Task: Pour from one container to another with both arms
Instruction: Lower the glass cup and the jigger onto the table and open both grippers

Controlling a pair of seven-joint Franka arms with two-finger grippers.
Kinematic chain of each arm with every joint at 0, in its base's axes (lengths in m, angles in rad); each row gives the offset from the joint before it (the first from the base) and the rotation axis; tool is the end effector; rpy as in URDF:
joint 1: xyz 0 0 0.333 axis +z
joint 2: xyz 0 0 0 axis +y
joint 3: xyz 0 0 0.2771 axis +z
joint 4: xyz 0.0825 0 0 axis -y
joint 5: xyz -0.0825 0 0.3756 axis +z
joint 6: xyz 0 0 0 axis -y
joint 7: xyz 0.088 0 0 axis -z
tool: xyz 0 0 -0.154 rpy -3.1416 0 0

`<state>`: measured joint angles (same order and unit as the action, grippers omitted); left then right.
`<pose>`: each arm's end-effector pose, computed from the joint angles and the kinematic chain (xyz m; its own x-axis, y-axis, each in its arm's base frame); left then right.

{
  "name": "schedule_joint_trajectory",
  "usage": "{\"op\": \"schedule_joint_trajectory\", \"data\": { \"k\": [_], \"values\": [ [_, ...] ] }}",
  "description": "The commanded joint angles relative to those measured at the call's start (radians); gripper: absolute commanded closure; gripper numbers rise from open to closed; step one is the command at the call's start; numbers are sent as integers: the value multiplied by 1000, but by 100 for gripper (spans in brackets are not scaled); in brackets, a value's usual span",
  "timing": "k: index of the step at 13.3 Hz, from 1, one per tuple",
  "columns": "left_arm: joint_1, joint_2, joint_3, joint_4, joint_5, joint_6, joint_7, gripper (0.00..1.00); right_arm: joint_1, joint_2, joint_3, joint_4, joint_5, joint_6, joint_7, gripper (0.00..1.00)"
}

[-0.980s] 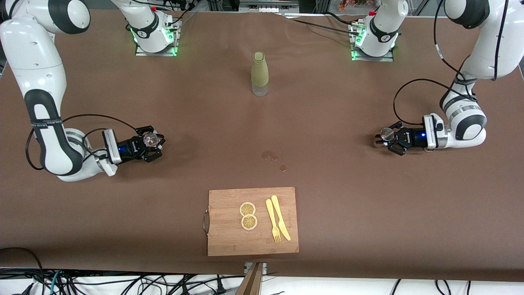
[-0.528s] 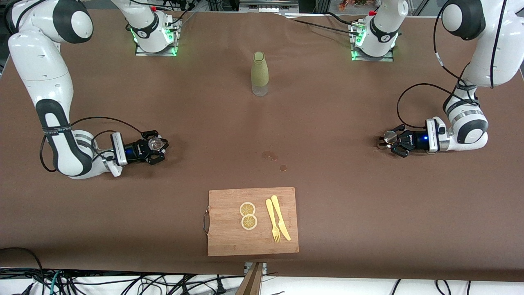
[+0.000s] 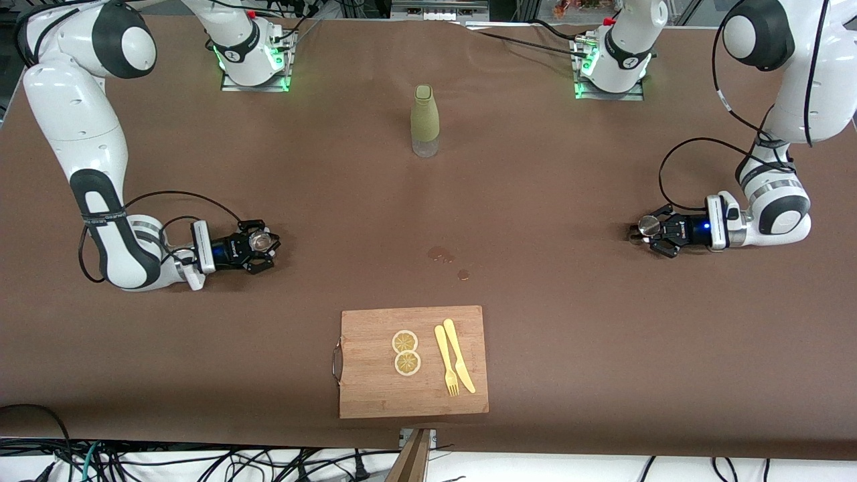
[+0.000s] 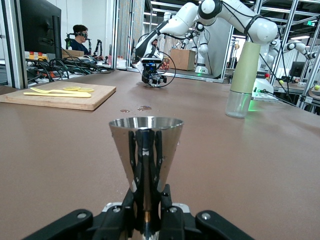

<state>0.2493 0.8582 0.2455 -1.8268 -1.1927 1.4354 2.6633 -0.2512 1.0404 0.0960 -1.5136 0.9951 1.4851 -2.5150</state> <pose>0.4827 0.0992 0.0482 0.1155 -0.2126 0.9703 -0.9933 -0.0286 0.1119 0.5480 0.0508 0.0378 0.0279 0.1784 0.9836 0.9481 0.3072 -0.0826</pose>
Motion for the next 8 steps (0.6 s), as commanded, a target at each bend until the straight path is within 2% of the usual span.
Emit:
{"op": "schedule_joint_trajectory", "data": {
  "k": [1, 2, 3, 4, 5, 6, 7, 8],
  "values": [
    [1, 28, 8, 29, 27, -24, -3, 71, -5, 15, 7, 21, -33, -11, -39, 94],
    [1, 31, 8, 29, 27, -24, -3, 56, -6, 27, 8, 23, -36, -11, -48, 93],
    [1, 31, 9, 27, 27, -24, -3, 48, -6, 35, 8, 21, -38, -11, -51, 93],
    [1, 31, 17, 27, 28, -24, -3, 19, -6, 39, 8, 21, -38, -11, -54, 93],
    [1, 31, 18, 27, 30, -24, -2, 0, -8, 47, 7, 21, -39, -11, -54, 92],
    [1, 31, 18, 27, 33, -24, -2, 0, -6, 50, 7, 21, -39, -11, -54, 83],
    [1, 30, 20, 27, 35, -23, -3, 0, -8, 49, 7, 21, -39, -15, -51, 53],
    [1, 28, 24, 27, 35, -23, -2, 0, -10, 47, 7, 21, -39, -19, -47, 2]
  ]
}}
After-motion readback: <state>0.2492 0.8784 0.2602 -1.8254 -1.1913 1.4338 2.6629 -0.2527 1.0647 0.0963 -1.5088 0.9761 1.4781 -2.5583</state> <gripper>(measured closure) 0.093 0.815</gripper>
